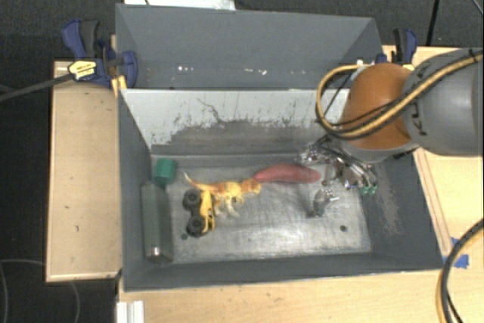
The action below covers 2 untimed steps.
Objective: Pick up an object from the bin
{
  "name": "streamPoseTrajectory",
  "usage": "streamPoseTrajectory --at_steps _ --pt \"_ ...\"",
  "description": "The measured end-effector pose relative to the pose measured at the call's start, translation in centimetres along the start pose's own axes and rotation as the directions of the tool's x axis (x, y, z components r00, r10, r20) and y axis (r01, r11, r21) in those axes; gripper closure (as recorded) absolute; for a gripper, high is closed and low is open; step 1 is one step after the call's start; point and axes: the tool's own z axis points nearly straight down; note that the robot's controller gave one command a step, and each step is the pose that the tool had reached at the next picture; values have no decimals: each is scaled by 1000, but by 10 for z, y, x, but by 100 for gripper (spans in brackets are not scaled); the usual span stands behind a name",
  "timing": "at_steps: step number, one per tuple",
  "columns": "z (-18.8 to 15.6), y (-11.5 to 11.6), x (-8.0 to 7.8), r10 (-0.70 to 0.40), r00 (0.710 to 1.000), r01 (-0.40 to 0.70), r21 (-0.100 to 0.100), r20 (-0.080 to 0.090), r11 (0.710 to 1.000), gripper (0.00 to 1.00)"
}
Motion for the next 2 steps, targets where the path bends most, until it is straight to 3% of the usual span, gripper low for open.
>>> streamPoseTrajectory --at_steps 1,2 --pt "-23 22 -16 292 956 -292 -1 -6 956 0" --pt "-2 43 -17 -114 993 114 0 2 993 100"
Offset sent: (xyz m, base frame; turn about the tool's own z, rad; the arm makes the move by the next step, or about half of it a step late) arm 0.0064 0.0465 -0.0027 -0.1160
